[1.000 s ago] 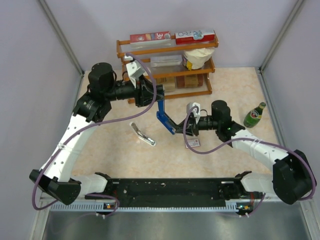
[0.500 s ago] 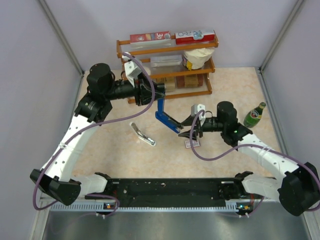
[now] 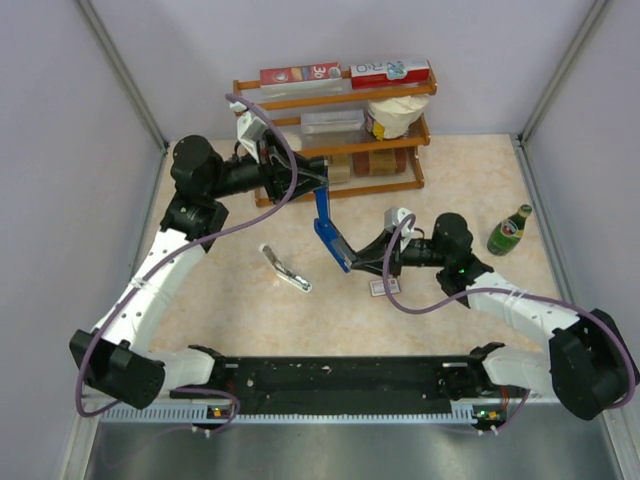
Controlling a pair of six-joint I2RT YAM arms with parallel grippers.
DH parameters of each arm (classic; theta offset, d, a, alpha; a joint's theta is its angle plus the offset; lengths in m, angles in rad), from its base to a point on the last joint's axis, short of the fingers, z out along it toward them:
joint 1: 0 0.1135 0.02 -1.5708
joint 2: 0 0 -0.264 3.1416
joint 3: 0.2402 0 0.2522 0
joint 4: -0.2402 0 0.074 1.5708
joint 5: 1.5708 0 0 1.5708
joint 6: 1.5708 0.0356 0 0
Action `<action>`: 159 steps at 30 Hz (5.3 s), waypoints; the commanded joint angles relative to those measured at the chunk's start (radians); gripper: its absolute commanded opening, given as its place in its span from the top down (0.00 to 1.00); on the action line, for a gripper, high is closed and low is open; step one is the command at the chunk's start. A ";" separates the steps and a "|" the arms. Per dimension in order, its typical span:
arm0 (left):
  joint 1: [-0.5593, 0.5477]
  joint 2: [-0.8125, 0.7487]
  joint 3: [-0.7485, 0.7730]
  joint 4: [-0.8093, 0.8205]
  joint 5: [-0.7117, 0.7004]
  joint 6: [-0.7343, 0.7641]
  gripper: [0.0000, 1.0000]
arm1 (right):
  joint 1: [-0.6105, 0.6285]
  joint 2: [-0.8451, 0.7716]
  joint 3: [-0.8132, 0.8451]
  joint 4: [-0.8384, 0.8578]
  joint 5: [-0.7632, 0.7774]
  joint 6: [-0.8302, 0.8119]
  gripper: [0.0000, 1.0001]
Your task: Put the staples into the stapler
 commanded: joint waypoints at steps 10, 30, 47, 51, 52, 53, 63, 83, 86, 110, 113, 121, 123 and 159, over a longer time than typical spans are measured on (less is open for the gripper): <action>0.053 -0.042 -0.108 0.550 -0.025 -0.290 1.00 | 0.050 0.015 -0.053 0.167 -0.018 0.026 0.68; 0.043 -0.048 -0.190 0.549 0.028 -0.236 1.00 | -0.081 -0.171 0.249 -0.461 -0.092 -0.240 0.39; 0.043 -0.046 -0.147 0.584 0.035 -0.287 1.00 | -0.081 -0.171 0.215 -0.691 -0.009 -0.424 0.42; 0.037 -0.045 -0.170 0.572 0.042 -0.275 1.00 | -0.081 -0.194 0.263 -0.674 -0.015 -0.388 0.41; 0.032 -0.045 -0.175 0.560 0.042 -0.261 1.00 | -0.079 -0.191 0.281 -0.659 -0.027 -0.360 0.41; 0.023 -0.043 -0.177 0.541 0.045 -0.249 1.00 | -0.081 -0.186 0.300 -0.639 -0.036 -0.326 0.41; -0.034 -0.022 -0.201 0.526 0.067 -0.221 1.00 | 0.011 -0.002 0.456 -0.363 -0.061 -0.018 0.37; -0.055 -0.028 -0.227 0.526 0.062 -0.198 1.00 | 0.067 0.161 0.430 -0.047 -0.144 0.326 0.36; -0.057 -0.023 -0.226 0.526 0.061 -0.199 1.00 | 0.079 0.157 0.418 -0.068 -0.133 0.300 0.36; -0.059 -0.015 -0.236 0.515 0.053 -0.184 1.00 | 0.146 0.208 0.438 -0.185 -0.043 0.163 0.56; -0.059 -0.011 -0.235 0.515 0.053 -0.184 1.00 | 0.151 0.213 0.439 -0.183 -0.044 0.168 0.59; -0.057 -0.009 -0.235 0.515 0.053 -0.178 1.00 | 0.157 0.214 0.435 -0.188 -0.041 0.165 0.62; -0.059 -0.012 -0.233 0.513 0.053 -0.178 1.00 | 0.159 0.216 0.433 -0.189 -0.039 0.163 0.68; 0.038 -0.032 -0.204 0.507 0.050 -0.166 0.95 | 0.022 0.070 0.307 -0.031 0.017 0.309 1.00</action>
